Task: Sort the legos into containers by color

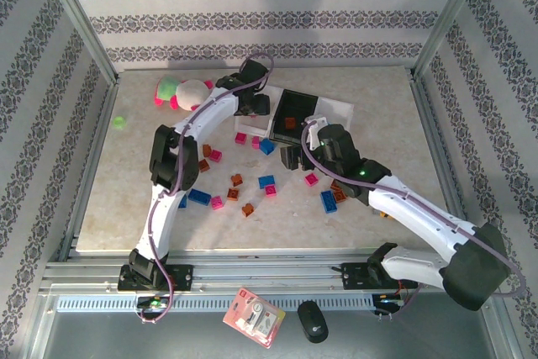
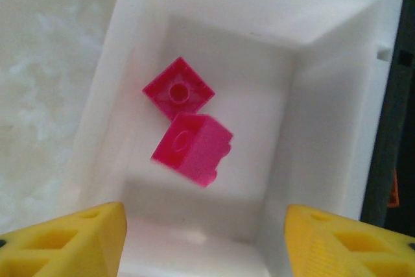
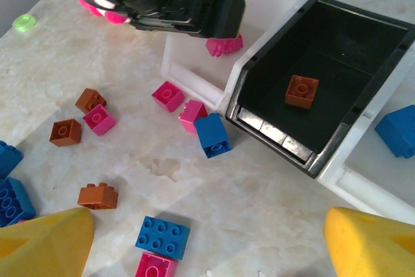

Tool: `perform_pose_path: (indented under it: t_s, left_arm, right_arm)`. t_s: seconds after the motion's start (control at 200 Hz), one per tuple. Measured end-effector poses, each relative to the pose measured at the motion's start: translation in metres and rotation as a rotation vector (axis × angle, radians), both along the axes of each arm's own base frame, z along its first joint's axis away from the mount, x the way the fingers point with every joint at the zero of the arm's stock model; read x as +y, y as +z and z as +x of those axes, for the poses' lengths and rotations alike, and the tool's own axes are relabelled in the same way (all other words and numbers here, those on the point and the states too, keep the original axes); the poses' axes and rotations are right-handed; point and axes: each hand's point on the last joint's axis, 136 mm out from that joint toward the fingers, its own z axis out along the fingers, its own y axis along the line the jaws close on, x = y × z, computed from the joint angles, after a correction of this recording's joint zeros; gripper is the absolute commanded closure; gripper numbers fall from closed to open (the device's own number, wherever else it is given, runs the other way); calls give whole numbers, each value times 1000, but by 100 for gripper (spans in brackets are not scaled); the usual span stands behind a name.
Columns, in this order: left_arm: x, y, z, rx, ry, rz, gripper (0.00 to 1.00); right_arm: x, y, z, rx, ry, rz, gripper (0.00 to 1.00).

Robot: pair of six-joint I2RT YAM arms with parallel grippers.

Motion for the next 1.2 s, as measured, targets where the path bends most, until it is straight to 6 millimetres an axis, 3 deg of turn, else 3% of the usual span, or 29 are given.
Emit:
perform_pose_path:
  t_s: [0.165,0.305,0.37,0.505,0.665,0.734,1.004,1.199]
  left_arm:
    - [6,39,-30,-60,-54,-21,9]
    - [6,73,-66,-171,-108,-57,0]
    - [0,82,-86,-223,-150,-82,1]
    - [-21,78,-122,-315,-272,-91,1]
    - [-50,43,-216,-360,-589,-80,1]
    - [-53,38,-239,-381,-679,-112,1]
    - [-69,51,-283,-502,-913,-202,1]
    - [-79,59,-291,-556,-1004,-232,1]
  right_arm:
    - [-19,-14,0,57,-72,-39,8]
    - [-45,-35,-3,150,-148,-94,8]
    - [-55,-47,-6,202,-176,-123,8]
    - [-70,-69,-16,314,-222,-172,9]
    - [-80,-89,-34,435,-270,-204,9]
    - [-84,-95,-41,469,-292,-203,10]
    - [-102,-146,-87,647,-355,-211,13]
    - [-100,-165,-102,718,-369,-194,23]
